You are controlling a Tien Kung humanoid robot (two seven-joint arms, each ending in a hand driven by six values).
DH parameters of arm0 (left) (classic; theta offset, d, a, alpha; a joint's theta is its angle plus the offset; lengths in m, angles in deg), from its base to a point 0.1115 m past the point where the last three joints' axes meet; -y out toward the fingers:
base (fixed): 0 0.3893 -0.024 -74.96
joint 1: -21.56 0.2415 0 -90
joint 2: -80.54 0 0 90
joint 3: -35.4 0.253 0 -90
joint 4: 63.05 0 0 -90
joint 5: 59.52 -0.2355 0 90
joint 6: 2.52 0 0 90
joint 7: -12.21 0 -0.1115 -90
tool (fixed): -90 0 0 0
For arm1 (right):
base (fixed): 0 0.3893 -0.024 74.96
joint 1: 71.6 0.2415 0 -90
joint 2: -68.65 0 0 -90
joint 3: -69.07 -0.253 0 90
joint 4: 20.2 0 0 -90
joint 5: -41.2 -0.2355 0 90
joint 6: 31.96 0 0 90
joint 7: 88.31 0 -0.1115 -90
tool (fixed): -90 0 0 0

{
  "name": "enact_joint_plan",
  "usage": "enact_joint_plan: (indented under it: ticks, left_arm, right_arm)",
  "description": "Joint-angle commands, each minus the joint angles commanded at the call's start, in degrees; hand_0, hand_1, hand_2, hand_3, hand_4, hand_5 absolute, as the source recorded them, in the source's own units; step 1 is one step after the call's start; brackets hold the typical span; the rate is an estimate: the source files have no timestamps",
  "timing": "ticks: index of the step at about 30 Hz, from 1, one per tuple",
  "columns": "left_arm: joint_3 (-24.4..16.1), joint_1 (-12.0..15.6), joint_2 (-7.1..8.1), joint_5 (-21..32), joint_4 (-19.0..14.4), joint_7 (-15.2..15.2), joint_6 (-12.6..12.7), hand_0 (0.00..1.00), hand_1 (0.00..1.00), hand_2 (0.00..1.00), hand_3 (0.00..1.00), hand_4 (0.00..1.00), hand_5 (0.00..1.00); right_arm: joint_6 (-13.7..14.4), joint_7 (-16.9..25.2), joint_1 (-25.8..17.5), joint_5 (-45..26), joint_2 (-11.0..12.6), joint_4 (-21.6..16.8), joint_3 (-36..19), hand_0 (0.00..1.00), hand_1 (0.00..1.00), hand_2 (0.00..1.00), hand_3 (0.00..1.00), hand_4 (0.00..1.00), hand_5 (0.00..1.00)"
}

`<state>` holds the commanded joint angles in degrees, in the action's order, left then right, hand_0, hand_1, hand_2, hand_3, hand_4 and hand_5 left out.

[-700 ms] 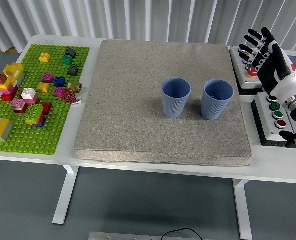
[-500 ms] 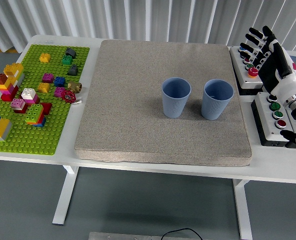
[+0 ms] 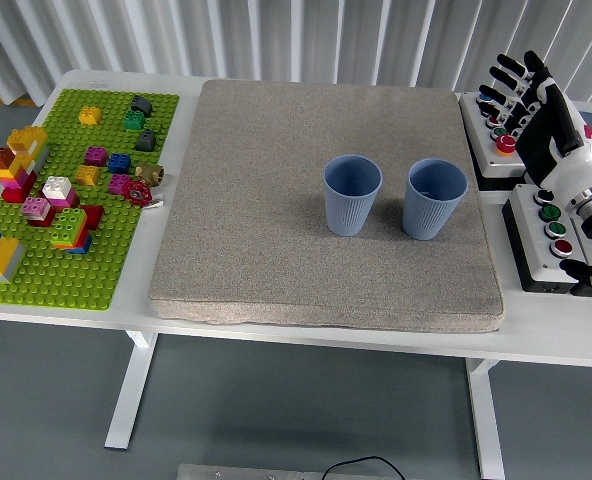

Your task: Pick cup pour cup place

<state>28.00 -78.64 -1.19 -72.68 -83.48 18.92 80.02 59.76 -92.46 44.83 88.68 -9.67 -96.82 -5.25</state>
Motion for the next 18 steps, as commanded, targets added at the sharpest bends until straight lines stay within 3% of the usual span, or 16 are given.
enact_joint_plan:
  ticks: [12,13,18]
  left_arm:
    - [0.00,-0.32,-0.02,-0.03,0.03,-0.03,0.02,0.767,0.829,0.872,0.779,0.520,0.998]
    - [0.12,-0.31,-0.03,0.14,0.04,-0.11,0.03,0.767,0.829,0.872,0.779,0.520,0.998]
    - [0.24,-0.44,-0.08,0.31,0.07,-0.21,0.05,0.767,0.829,0.872,0.779,0.520,0.998]
  right_arm:
    - [-0.15,0.02,0.23,0.43,0.28,0.04,-0.59,0.908,0.851,0.904,0.868,0.755,0.998]
    - [-0.20,0.01,0.23,0.52,0.27,0.06,-0.48,0.908,0.852,0.905,0.868,0.759,0.950]
    - [-0.44,-0.02,0.31,1.16,0.62,0.03,-0.34,0.908,0.852,0.905,0.868,0.759,0.950]
